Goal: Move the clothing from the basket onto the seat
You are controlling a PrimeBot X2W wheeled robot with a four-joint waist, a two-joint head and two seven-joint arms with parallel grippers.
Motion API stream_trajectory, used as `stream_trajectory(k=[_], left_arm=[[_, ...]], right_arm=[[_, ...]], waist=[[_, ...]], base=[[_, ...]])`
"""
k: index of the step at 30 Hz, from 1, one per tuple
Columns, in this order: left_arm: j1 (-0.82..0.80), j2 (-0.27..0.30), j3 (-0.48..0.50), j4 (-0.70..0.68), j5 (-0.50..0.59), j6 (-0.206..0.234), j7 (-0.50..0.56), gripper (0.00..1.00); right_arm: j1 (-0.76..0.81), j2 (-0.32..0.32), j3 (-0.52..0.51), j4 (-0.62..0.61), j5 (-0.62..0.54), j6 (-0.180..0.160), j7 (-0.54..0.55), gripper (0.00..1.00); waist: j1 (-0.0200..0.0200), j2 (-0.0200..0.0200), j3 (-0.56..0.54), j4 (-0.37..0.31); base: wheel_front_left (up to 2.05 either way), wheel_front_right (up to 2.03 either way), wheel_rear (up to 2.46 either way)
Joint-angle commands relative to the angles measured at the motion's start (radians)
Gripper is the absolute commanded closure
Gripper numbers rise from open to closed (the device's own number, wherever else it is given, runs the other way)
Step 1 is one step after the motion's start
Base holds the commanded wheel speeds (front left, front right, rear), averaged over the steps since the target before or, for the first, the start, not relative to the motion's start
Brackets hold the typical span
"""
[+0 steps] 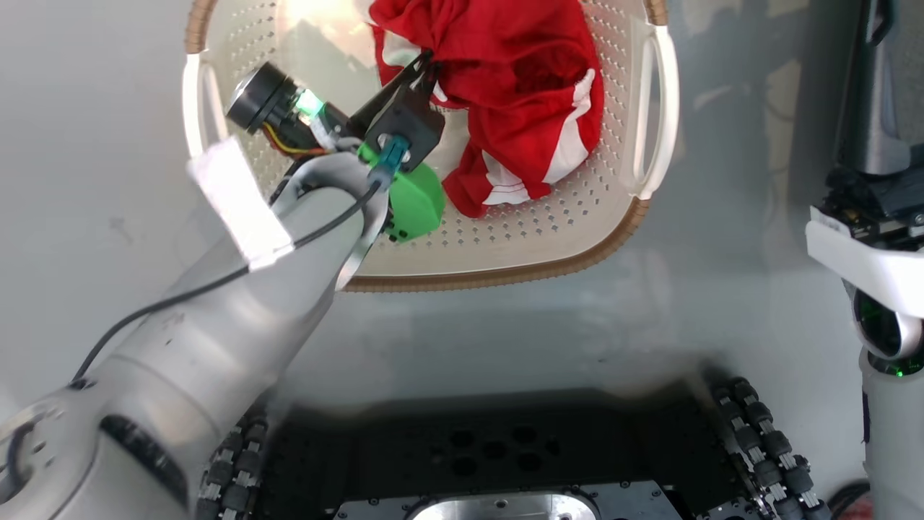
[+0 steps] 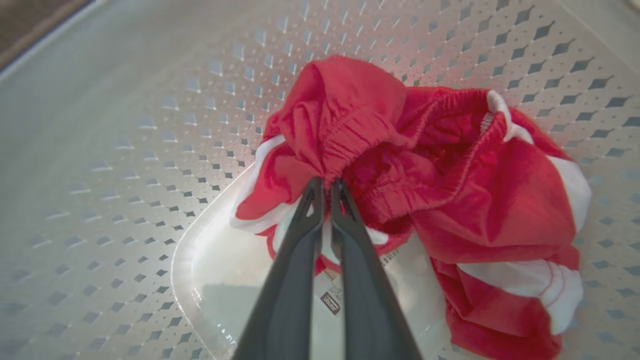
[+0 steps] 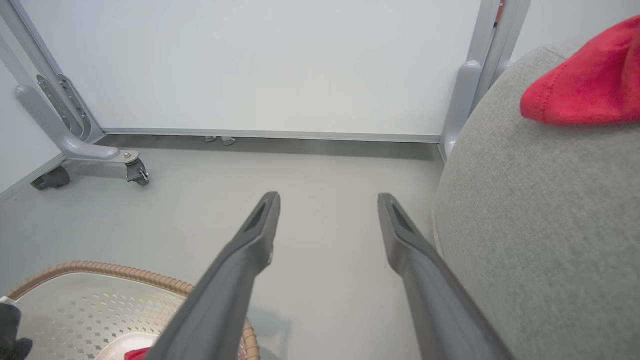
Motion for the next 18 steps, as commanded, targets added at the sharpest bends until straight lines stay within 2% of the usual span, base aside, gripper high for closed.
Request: stream_trajectory(k=[1, 9, 15, 17, 18], left_arm=[[0.030, 0.023, 0.009, -0.049, 0.009, 0.017, -0.003, 1.00], [0.173, 0.135, 0.041, -0.321, -0.028, 0.072, 0.008, 1.00], [0.201, 0.188, 0.027, -0.422, -0.026, 0.096, 0.066, 1.00], [0.184, 0.192, 0.017, -0.416, -0.015, 0.101, 0.089, 0.31], [0.177, 0.192, 0.015, -0.410, -0.014, 0.101, 0.098, 0.05]], right_arm=[[-0.011, 0.000, -0.006, 0.006, -0.002, -0.001, 0.000, 0.00], [-0.025, 0.017, 0.007, 0.022, 0.006, -0.001, 0.000, 0.00], [-0.038, 0.028, 0.033, 0.030, 0.004, -0.001, 0.000, 0.00], [-0.041, 0.032, 0.043, 0.035, 0.003, -0.001, 0.000, 0.00], [-0.042, 0.034, 0.046, 0.037, 0.004, -0.001, 0.000, 0.00]], waist=[[0.0000, 0.0000, -0.013, 0.010], [0.0000, 0.0000, -0.035, 0.005], [0.0000, 0.0000, -0.007, -0.009], [0.0000, 0.0000, -0.002, -0.019], [0.0000, 0.0000, -0.001, -0.023]], base=[[0.00, 0.00, 0.00], [0.00, 0.00, 0.00], [0.00, 0.00, 0.00], [0.00, 0.00, 0.00], [0.00, 0.00, 0.00]])
